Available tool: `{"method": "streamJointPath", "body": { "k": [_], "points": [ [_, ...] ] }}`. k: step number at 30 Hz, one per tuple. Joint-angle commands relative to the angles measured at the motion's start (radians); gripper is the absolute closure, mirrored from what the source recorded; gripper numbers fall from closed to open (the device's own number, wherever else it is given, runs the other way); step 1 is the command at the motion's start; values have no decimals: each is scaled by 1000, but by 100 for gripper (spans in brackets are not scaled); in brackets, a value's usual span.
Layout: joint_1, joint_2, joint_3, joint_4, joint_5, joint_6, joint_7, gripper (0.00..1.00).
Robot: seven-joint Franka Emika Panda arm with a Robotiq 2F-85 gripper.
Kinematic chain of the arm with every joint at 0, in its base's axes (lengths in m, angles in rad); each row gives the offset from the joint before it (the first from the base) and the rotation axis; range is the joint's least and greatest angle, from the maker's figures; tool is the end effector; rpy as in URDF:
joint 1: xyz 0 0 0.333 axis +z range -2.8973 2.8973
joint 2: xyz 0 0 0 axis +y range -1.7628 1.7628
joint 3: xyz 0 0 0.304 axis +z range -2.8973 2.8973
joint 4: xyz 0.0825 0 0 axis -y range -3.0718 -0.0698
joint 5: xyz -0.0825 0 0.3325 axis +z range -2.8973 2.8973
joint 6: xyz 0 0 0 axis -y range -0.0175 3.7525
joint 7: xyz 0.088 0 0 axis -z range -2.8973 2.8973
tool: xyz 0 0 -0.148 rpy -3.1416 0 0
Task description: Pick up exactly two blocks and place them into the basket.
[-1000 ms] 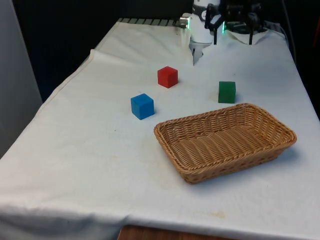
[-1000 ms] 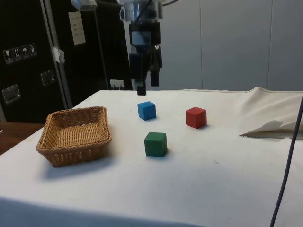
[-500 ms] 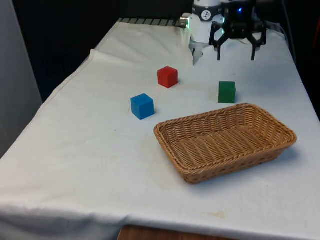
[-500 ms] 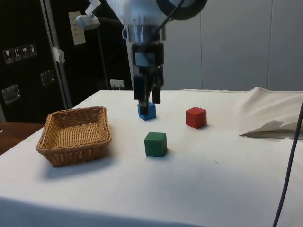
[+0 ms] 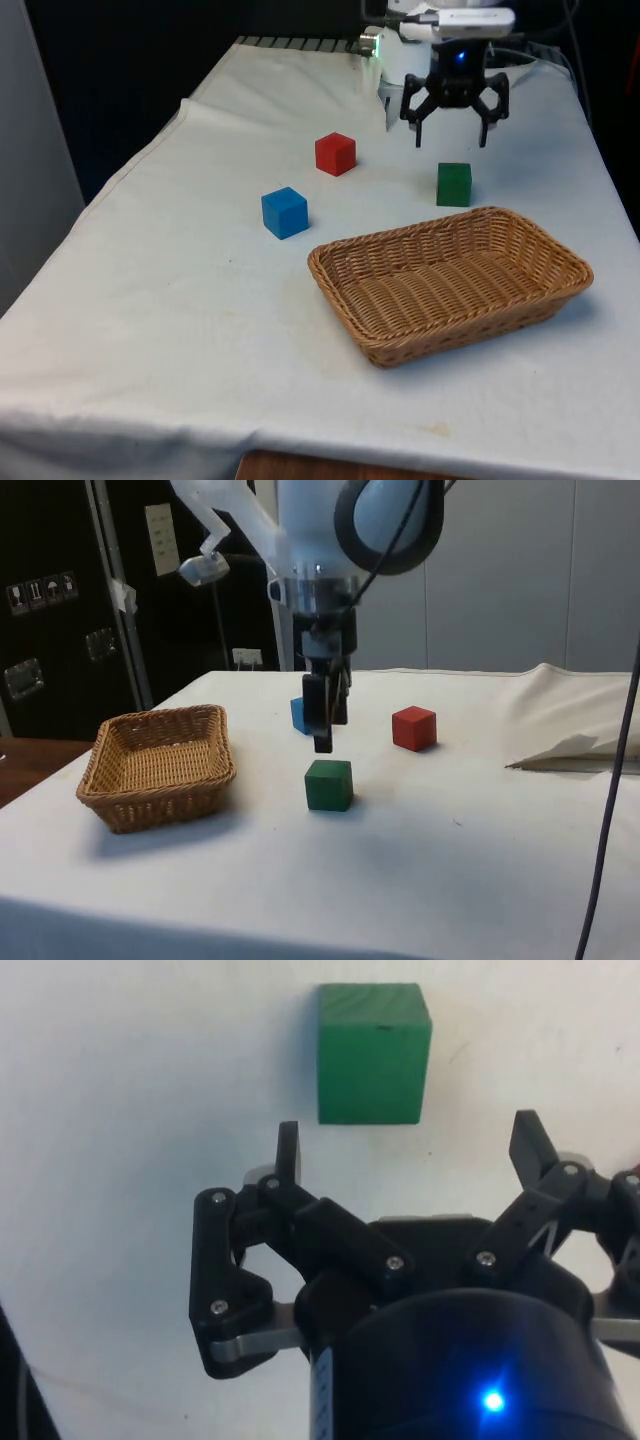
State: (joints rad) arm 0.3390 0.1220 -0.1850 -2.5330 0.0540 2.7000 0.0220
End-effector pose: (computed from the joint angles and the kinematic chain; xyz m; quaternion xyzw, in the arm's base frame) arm 0.4372 0.0652 0.2264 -0.9988 -0.0428 -0.0236 0.0030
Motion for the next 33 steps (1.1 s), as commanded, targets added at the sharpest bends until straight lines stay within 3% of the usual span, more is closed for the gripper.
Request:
{"method": "streamJointPath", "body": {
  "k": [1, 3, 4, 9, 10, 11, 18, 19, 20, 25, 26, 27, 33],
  "points": [
    [-4, 5, 6, -7, 23, 24, -21, 0],
    [0, 13, -3, -3, 0, 20, -6, 0],
    [-4, 17, 5, -8, 24, 40, -24, 0],
    [-4, 48, 6, -8, 25, 77, -14, 0],
    [0, 50, -4, -6, 2, 71, -4, 0],
    [-3, 51, 6, -8, 25, 81, -11, 0],
    [-9, 85, 22, -2, 47, 105, 24, 0],
    [0, 81, 5, -2, 11, 94, 38, 0],
    [-9, 90, 24, -1, 54, 109, 25, 0],
    [-11, 135, 37, 14, 102, 135, 23, 0],
    [0, 130, 16, 11, 70, 125, 38, 0],
    [-13, 143, 39, 17, 107, 140, 22, 0],
    [-15, 186, 45, 35, 119, 167, 22, 0]
  ]
}}
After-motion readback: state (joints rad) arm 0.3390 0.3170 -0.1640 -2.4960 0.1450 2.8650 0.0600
